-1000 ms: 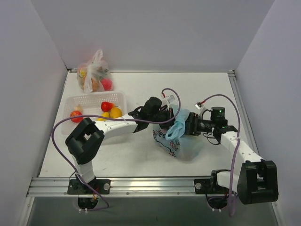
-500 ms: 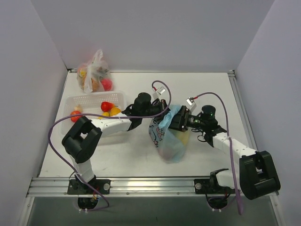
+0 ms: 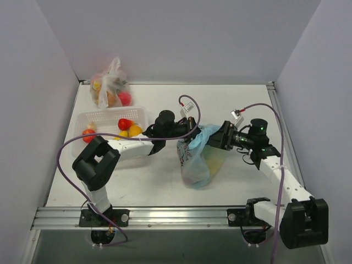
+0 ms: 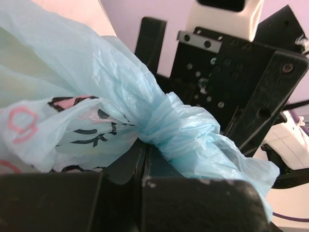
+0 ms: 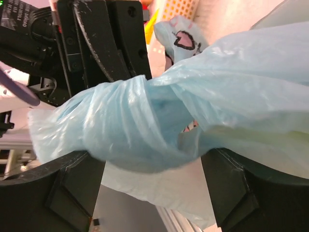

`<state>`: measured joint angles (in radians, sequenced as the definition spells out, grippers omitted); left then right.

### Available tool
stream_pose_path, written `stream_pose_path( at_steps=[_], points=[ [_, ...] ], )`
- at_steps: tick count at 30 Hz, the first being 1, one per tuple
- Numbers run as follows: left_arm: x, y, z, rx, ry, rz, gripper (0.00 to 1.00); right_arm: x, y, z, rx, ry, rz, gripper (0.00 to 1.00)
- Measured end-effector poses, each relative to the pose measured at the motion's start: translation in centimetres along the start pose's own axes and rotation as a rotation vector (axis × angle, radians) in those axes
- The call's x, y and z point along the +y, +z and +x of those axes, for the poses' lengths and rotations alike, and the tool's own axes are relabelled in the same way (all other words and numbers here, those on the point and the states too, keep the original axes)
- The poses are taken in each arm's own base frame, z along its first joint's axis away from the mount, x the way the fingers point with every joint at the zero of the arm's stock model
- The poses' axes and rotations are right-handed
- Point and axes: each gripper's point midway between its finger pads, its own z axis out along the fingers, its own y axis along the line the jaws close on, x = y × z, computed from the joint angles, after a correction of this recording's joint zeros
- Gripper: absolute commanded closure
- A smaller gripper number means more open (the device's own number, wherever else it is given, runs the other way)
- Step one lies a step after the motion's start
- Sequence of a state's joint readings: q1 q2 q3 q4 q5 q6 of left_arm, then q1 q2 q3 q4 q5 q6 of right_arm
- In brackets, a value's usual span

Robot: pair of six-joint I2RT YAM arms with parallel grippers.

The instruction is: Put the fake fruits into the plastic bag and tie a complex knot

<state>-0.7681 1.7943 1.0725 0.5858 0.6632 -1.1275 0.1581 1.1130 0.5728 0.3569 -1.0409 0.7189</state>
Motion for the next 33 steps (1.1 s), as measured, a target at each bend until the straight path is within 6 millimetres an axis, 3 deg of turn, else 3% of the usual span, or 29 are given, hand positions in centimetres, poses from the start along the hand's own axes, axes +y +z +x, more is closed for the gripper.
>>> stream_pose_path(
  at_steps=[4,7,8,11,19,23,28,33],
  points=[
    [-0.9,0.1,0.6,0.025,-0.001,0.033,1.0,0.4,-2.6,-0.7,-0.032,-0.069,0.045,0.24],
    [-1.2,0.0,0.8,0.037,0.002,0.047,1.0,0.7,-4.1,-0.2,-0.036,-0.102,0.063,0.32],
    [-1.3,0.0,0.8,0.039,0.004,0.051,1.0,0.7,-4.3,-0.1,-0.037,-0.104,0.068,0.42],
    [-1.4,0.0,0.9,0.043,0.01,0.06,1.0,-0.3,-5.0,-0.4,-0.055,-0.088,0.104,0.55],
    [-1.1,-0.1,1.3,0.052,0.005,0.057,1.0,-1.3,-5.8,-3.9,-0.176,-0.061,0.127,0.65],
    [-1.0,-0.1,1.3,0.052,0.005,0.056,1.0,-0.9,-5.4,-4.4,-0.185,-0.087,0.109,0.61],
    [-0.8,-0.1,1.3,0.053,0.002,0.053,1.0,-1.3,-4.3,-2.6,-0.115,-0.095,0.099,0.46],
    [-0.3,0.2,1.5,0.058,-0.005,0.046,1.0,-1.2,-3.4,-0.6,-0.047,-0.103,0.088,0.41]
  ],
)
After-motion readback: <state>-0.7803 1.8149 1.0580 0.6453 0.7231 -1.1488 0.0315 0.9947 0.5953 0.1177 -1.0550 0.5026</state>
